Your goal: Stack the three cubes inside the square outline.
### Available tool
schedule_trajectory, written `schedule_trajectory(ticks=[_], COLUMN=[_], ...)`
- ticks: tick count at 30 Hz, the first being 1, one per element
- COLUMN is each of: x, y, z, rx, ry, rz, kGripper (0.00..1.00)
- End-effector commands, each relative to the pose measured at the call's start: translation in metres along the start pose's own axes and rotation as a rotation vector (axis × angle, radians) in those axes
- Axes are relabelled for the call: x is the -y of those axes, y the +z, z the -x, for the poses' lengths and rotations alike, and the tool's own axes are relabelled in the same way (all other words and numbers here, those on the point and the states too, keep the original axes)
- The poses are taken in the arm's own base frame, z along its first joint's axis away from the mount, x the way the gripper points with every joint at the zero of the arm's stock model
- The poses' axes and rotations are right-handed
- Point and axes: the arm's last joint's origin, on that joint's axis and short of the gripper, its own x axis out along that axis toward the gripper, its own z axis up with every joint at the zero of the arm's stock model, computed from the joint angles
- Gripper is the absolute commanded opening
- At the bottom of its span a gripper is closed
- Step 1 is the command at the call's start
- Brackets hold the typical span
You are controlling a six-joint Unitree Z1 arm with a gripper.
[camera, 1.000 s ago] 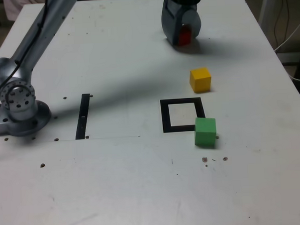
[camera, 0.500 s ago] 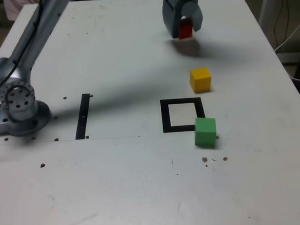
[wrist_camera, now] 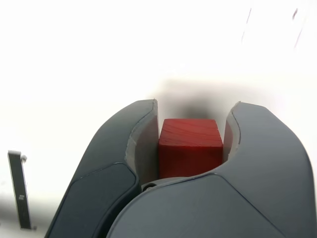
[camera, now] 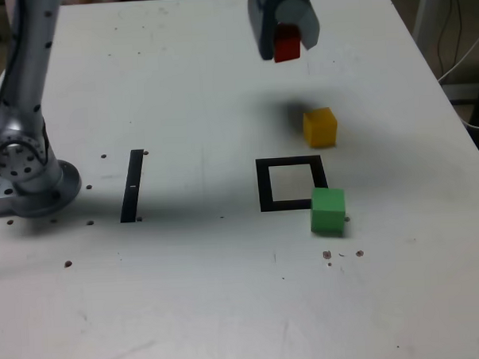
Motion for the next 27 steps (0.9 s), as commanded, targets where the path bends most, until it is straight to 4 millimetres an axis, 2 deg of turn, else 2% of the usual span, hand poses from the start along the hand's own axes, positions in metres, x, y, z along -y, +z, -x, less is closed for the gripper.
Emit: schedule_trajectory(ticks=[1, 6, 9, 18, 27], x=[0.018, 0.061, 0.079, 0.129, 0.151], y=[-0.022, -0.047, -0.053, -0.047, -0.037], z=[0.006, 0.007, 0.007, 0.001, -0.005], rx=[0.001, 0.002, 0.005, -0.009, -0.042], ry=[-0.016, -0.047, -0.058, -0.106, -0.155], rz=[-0.008, -0.04, -0.059, -0.134, -0.164], kGripper=[0.29, 0.29, 0.29, 0.29, 0.29])
